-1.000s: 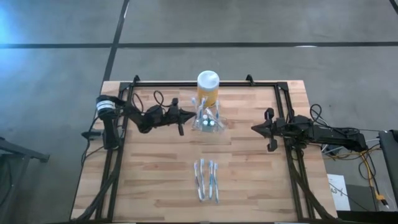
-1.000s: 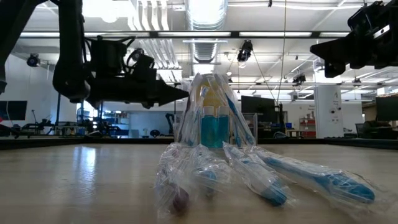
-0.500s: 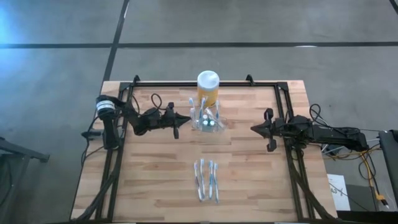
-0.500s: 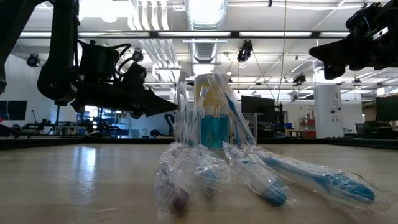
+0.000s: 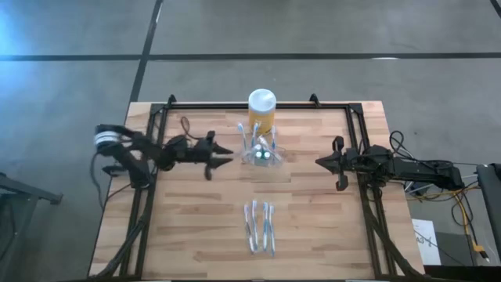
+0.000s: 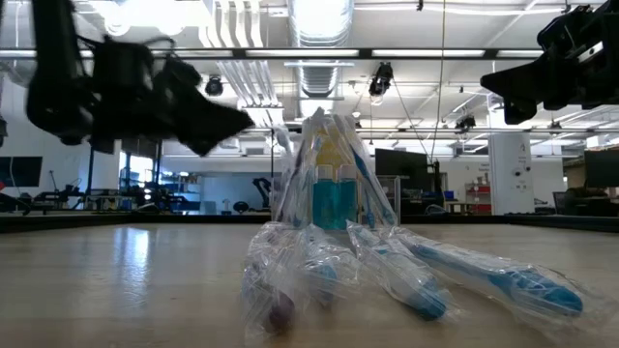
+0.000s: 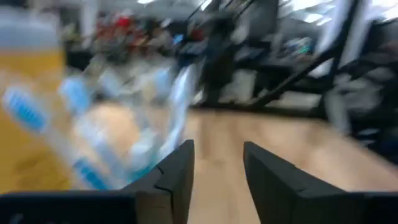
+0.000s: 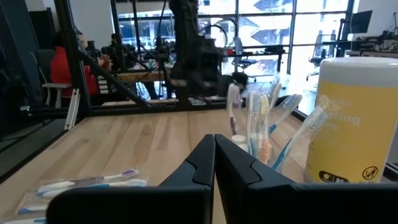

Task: Pick & Place toothbrushing station
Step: Put the blue toothbrush into the transparent organizer

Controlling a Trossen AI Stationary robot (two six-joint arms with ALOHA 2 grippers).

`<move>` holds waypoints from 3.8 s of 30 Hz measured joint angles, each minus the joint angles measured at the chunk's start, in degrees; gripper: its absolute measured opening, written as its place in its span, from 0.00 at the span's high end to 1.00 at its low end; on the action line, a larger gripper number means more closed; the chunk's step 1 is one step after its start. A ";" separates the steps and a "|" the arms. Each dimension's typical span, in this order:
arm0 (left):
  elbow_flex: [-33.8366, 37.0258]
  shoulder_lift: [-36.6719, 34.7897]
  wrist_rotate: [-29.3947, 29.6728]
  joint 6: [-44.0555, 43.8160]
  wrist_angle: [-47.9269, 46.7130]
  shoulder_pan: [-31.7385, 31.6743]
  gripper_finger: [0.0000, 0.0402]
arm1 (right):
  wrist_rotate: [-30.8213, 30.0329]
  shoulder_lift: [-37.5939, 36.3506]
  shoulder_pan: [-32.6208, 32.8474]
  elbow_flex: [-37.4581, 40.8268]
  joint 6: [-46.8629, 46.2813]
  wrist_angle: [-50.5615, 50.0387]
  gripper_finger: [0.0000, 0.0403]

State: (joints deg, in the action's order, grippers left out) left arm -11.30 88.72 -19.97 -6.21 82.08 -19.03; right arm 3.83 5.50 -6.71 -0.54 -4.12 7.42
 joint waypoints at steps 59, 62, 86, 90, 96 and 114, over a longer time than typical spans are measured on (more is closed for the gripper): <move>10.81 -87.79 -0.52 3.25 -79.16 1.51 0.94 | -34.11 59.70 33.48 -28.67 -36.75 -8.08 0.98; 10.83 -87.51 -0.52 2.80 -79.19 1.51 0.94 | -35.89 69.76 36.15 -37.89 -46.22 -19.30 0.98; 10.94 -84.92 -1.20 1.61 -79.38 1.49 0.94 | -18.60 110.44 34.44 -82.94 -56.67 -48.04 0.87; 10.94 -83.41 -1.54 1.61 -79.38 1.51 0.94 | -17.11 111.65 33.34 -83.95 -62.29 -47.97 0.73; 10.96 -80.66 -1.64 1.57 -79.41 1.50 0.94 | -17.22 111.78 32.49 -82.93 -68.09 -47.99 0.54; 10.96 -78.31 -1.66 -1.35 -79.41 1.49 0.94 | -14.20 109.20 34.25 -82.73 -64.67 -53.79 0.66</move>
State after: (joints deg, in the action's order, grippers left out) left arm -0.34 10.41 -21.63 -7.57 2.68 -17.54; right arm -10.37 114.69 27.55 -83.26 -68.80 -46.37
